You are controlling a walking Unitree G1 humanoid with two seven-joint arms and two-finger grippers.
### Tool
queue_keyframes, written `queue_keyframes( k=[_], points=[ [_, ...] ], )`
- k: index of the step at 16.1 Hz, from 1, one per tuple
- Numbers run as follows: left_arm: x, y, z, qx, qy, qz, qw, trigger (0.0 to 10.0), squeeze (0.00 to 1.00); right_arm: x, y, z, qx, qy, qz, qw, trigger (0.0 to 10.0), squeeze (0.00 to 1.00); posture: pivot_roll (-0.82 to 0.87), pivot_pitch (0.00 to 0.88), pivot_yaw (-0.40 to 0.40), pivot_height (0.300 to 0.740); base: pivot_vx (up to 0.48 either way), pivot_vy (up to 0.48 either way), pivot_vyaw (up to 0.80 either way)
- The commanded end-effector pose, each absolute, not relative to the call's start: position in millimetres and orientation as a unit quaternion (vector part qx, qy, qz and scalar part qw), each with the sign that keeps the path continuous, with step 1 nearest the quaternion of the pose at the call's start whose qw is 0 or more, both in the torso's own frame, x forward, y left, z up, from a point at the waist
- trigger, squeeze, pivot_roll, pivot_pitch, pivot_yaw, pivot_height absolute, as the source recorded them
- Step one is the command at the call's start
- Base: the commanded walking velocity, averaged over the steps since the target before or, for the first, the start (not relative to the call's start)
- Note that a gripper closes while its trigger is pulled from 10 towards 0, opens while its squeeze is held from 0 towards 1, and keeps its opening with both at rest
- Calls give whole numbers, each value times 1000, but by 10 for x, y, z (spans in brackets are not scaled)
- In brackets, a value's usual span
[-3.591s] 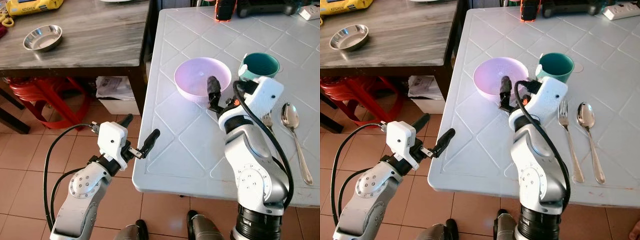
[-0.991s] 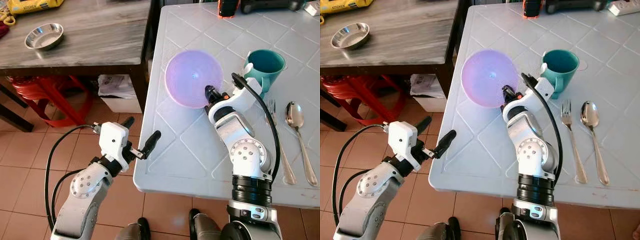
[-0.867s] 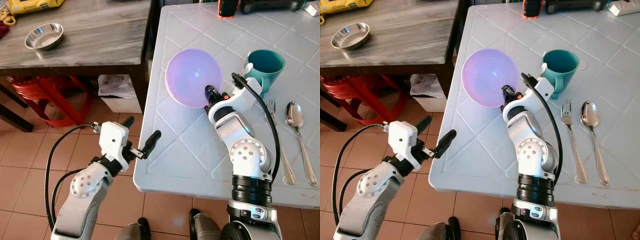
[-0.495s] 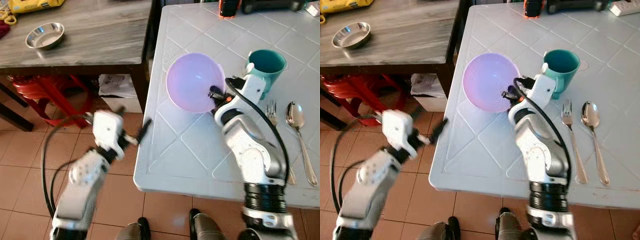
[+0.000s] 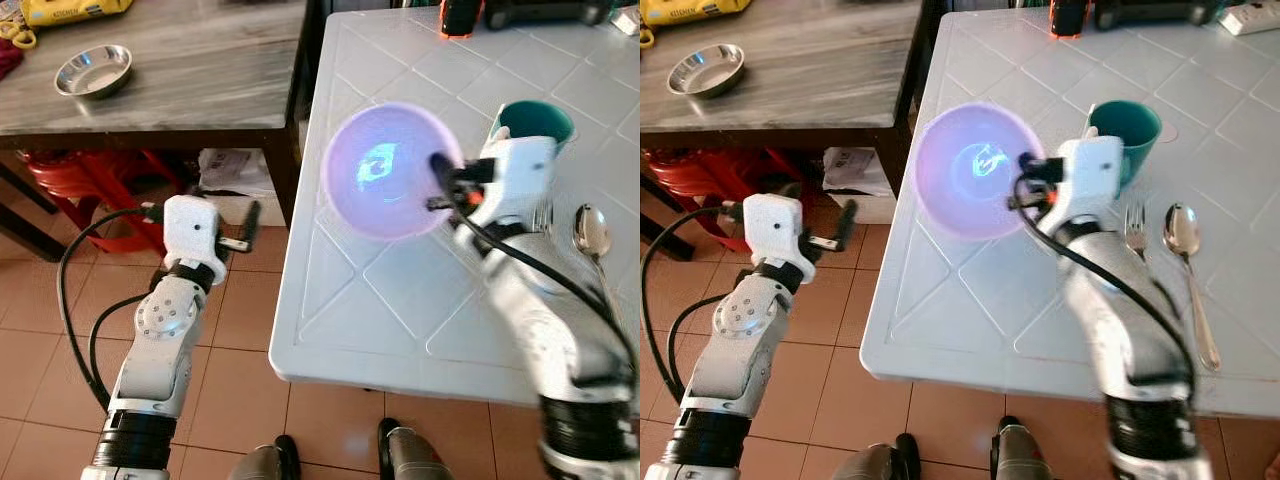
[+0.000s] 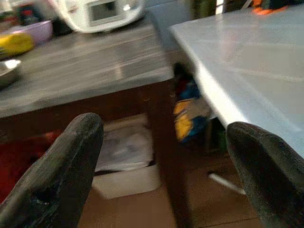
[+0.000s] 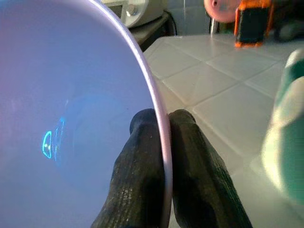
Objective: Setting the table
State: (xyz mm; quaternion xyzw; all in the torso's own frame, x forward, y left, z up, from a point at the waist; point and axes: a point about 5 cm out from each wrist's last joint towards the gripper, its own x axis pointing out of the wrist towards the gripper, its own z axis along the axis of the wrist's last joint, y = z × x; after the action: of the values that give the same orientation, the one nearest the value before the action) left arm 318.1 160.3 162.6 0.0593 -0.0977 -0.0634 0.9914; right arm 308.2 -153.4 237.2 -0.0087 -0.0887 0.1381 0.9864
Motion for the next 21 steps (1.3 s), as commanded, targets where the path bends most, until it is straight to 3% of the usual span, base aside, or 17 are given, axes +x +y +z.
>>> queue_keyframes(
  k=[1, 2, 3, 8, 11, 21],
  points=[
    [3190, 1694, 1588, 61, -92, -27, 993, 10000, 0, 2991, -1485, 2434, -32, -111, 163, 980, 6078, 0, -176, 218, 114, 740, 0, 0, 0],
    [3190, 1714, 1549, 60, -84, -14, 995, 10000, 0, 2944, -1501, 2443, -38, -114, 164, 979, 8627, 0, -177, 218, 114, 740, 0, 0, 0],
    [3186, 1710, 1539, 59, -84, -14, 995, 10000, 0, 2922, -1508, 2440, -39, -115, 160, 980, 10000, 0, -174, 216, 109, 740, 0, 0, 0],
    [3034, 1632, 1417, 47, -68, -26, 996, 10000, 0, 2755, -1488, 2151, -1, -77, 136, 988, 10000, 0, -159, 210, 107, 740, 0, 0, 0],
    [2997, 1573, 1393, 36, -64, -32, 997, 10000, 0, 2733, -1527, 2148, 18, -86, 106, 991, 10000, 0, -158, 206, 109, 740, 0, 0, -635],
    [2942, 1461, 1338, 22, -41, -53, 997, 10000, 0, 2751, -1571, 2082, 34, -81, 62, 994, 10000, 0, -161, 201, 104, 740, 0, 0, 0]
  ],
)
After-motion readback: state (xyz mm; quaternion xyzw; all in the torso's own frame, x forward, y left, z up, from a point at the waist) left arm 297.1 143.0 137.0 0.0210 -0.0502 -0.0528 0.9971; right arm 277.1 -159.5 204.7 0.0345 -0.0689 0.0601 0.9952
